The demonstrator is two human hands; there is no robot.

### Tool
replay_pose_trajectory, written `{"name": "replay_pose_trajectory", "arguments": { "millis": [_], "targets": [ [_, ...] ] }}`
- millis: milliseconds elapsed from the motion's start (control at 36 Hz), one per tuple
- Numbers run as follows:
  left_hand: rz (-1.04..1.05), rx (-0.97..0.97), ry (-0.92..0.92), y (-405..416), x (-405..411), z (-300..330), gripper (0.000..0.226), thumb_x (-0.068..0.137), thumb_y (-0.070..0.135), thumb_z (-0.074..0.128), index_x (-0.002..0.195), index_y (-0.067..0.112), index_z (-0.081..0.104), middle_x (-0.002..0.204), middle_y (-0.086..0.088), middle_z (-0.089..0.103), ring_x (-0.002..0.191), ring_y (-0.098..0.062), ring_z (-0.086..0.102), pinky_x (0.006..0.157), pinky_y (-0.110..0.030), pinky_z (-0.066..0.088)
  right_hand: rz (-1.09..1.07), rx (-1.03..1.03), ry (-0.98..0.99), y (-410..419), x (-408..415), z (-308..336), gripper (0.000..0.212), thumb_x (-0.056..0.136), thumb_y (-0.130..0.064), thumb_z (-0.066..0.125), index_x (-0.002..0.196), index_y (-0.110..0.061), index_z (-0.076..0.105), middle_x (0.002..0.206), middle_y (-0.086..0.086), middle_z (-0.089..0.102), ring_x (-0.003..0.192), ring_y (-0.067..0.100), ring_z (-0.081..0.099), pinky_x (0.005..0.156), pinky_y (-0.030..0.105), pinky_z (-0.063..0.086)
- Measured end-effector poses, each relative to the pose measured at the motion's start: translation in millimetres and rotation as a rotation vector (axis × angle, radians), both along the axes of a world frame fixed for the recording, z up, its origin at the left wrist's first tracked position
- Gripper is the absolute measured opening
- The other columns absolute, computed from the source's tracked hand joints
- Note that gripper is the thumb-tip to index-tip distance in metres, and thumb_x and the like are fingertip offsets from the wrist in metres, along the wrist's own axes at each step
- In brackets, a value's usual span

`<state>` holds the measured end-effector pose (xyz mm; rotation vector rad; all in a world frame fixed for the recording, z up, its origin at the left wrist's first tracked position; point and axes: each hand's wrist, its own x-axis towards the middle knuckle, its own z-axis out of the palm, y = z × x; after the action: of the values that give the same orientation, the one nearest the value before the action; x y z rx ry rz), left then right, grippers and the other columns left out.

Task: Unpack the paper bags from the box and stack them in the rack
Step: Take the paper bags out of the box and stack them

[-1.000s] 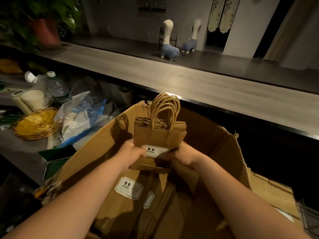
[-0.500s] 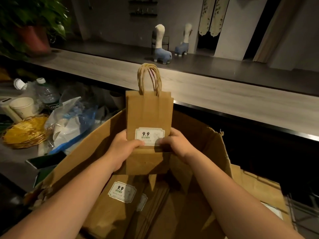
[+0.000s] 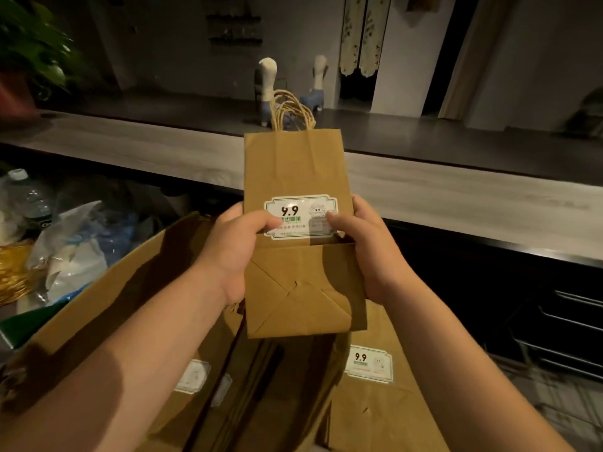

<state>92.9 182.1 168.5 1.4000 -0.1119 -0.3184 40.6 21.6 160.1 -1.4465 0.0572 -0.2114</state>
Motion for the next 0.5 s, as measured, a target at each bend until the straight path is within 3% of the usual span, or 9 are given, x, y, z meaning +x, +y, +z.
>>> {"name": "replay_pose_trajectory", "arguments": {
  "millis": [83, 250, 389, 500],
  "targets": [
    [-0.045, 0.035, -0.013, -33.2, -16.7, -1.7, 0.022, 0.086, 0.009, 0.059, 0.105, 0.018, 0.066, 0.09, -0.007, 0.076, 0.081, -0.024, 0.071, 0.065, -0.036, 0.056, -0.066, -0.031, -0.015, -28.2, -25.7, -3.0, 0.025, 0.094, -0.01, 0.057, 0.115, -0.023, 0.055, 0.106, 0.002, 0.071, 0.085, 0.013, 0.072, 0.066, 0.023, 0.056],
    [-0.108, 0.086, -0.074, -91.5, -53.0, -11.8, 0.026, 0.087, 0.021, 0.065, 0.112, 0.023, 0.058, 0.1, -0.002, 0.072, 0.089, -0.02, 0.071, 0.067, -0.036, 0.057, -0.189, -0.051, 0.054, -80.3, -68.5, -17.9, 0.025, 0.093, -0.011, 0.059, 0.115, -0.022, 0.058, 0.102, -0.001, 0.073, 0.084, 0.015, 0.072, 0.067, 0.028, 0.056],
    [-0.274, 0.167, -0.239, -129.9, -92.8, -31.2, 0.045, 0.086, 0.022, 0.071, 0.125, 0.034, 0.055, 0.11, 0.012, 0.07, 0.101, -0.011, 0.068, 0.084, -0.039, 0.058, -0.294, 0.022, 0.102, -123.7, -111.0, -41.5, 0.025, 0.093, -0.012, 0.059, 0.116, -0.02, 0.059, 0.106, 0.001, 0.073, 0.091, 0.02, 0.071, 0.069, 0.03, 0.055],
    [-0.287, 0.214, -0.222, -148.3, -118.1, -61.5, 0.052, 0.086, 0.012, 0.07, 0.129, 0.036, 0.052, 0.114, 0.012, 0.068, 0.105, -0.011, 0.066, 0.088, -0.042, 0.057, -0.316, 0.026, 0.162, -140.4, -138.7, -68.4, 0.025, 0.094, -0.011, 0.058, 0.116, -0.02, 0.058, 0.107, 0.0, 0.072, 0.089, 0.015, 0.071, 0.065, 0.024, 0.054]
  ]
}}
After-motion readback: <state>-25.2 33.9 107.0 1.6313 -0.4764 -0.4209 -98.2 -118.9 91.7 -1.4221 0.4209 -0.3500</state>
